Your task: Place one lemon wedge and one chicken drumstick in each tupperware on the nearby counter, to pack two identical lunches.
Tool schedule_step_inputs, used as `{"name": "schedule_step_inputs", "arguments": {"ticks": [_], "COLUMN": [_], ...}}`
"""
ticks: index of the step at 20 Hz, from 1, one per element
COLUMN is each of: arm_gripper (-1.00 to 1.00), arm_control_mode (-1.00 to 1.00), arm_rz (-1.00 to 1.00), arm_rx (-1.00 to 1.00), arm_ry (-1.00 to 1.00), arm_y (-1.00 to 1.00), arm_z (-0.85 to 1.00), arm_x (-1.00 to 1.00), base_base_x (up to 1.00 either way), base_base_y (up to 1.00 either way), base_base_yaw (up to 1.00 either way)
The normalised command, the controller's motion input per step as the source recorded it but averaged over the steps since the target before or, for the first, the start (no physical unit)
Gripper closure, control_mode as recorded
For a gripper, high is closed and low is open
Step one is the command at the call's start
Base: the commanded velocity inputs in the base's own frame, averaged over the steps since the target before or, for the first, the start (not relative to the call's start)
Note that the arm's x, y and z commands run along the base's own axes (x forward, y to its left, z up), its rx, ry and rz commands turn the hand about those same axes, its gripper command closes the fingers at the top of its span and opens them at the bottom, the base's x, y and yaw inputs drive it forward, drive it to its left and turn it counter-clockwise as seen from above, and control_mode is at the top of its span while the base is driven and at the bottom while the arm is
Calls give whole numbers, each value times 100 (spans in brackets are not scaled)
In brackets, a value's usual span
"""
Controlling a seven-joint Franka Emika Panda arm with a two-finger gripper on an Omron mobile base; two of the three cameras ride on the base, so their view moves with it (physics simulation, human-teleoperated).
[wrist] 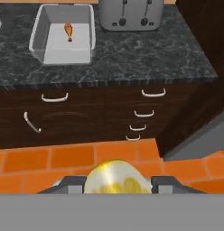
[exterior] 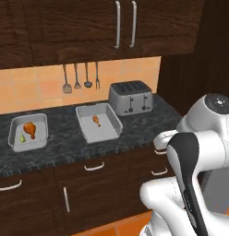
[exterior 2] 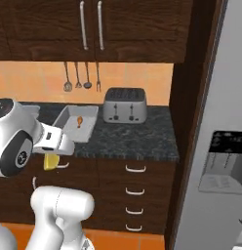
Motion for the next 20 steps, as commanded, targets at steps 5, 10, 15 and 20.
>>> {"name": "schedule_step_inputs", "arguments": {"ticks": [5, 10, 15, 20], "arm_gripper": [100, 100, 100, 100], "arm_control_mode": [100, 100, 100, -100], "arm_rz": [0, 0, 0, 0], "arm_rx": [0, 0, 0, -3], "arm_ry": [0, 0, 0, 0], "arm_y": [0, 0, 0, 5], "arm_z": [0, 0, 0, -35], "arm_x": [0, 0, 0, 25], "base_base_x": [67, 63, 53, 18], "base_base_y": [99, 50, 19, 6], "base_base_yaw": [0, 0, 0, 0]}}
